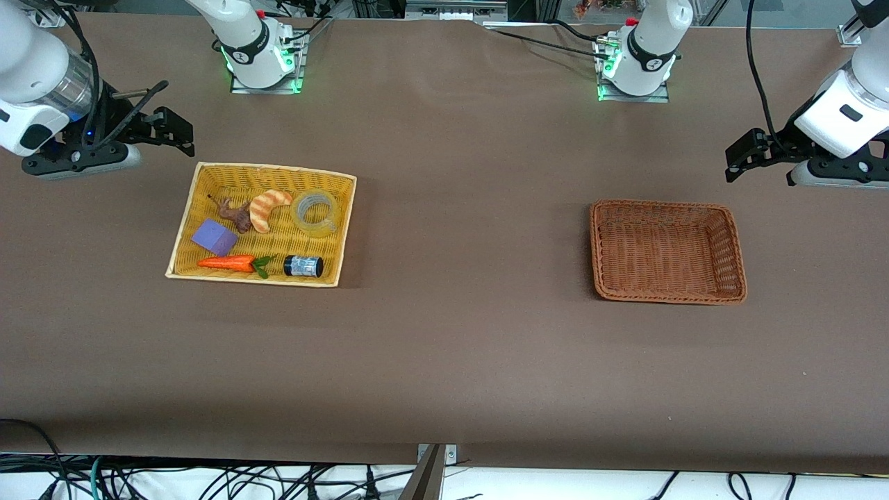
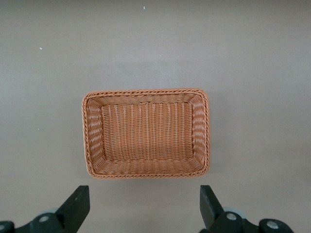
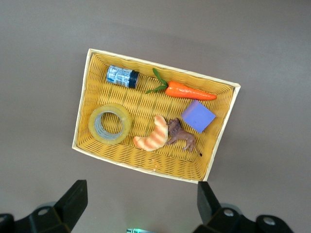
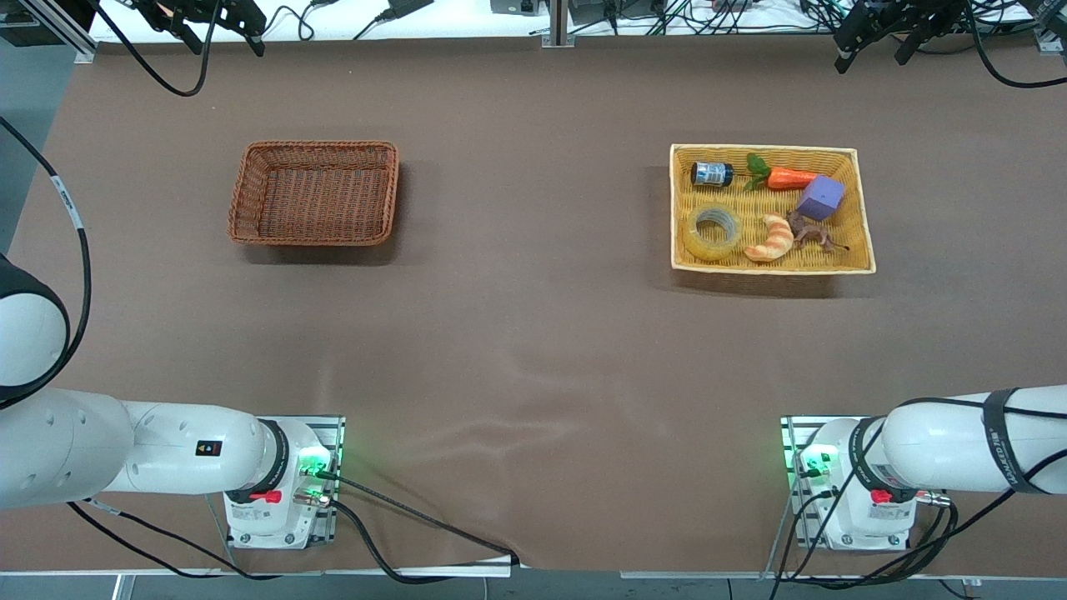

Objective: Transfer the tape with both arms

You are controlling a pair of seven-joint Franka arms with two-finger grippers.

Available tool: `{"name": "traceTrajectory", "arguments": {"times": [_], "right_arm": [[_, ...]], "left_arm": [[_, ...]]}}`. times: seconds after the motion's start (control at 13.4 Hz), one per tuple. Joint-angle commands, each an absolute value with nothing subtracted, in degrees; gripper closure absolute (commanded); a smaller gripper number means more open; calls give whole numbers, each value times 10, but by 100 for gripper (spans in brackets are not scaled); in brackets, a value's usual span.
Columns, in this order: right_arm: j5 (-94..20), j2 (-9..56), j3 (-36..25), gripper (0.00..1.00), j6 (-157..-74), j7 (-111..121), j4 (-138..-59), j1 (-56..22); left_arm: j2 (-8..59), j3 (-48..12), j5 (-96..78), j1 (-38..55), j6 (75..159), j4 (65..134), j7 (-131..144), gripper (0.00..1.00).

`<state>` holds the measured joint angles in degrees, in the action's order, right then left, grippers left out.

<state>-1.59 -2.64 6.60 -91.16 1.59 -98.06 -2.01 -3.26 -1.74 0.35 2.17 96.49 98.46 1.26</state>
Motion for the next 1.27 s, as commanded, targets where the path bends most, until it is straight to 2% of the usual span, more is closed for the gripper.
{"name": "traceTrajectory", "arguments": {"times": [0.0,1.2], "right_arm": [[-11,-33,66,0,-897,24,-972,-19],[-11,-33,65,0,-897,41,-973,-19]], "left_arm": [[-38,-18,-5,23,957,983,8,0],[-31,-25,-2,24,944,968,9,0]]}}
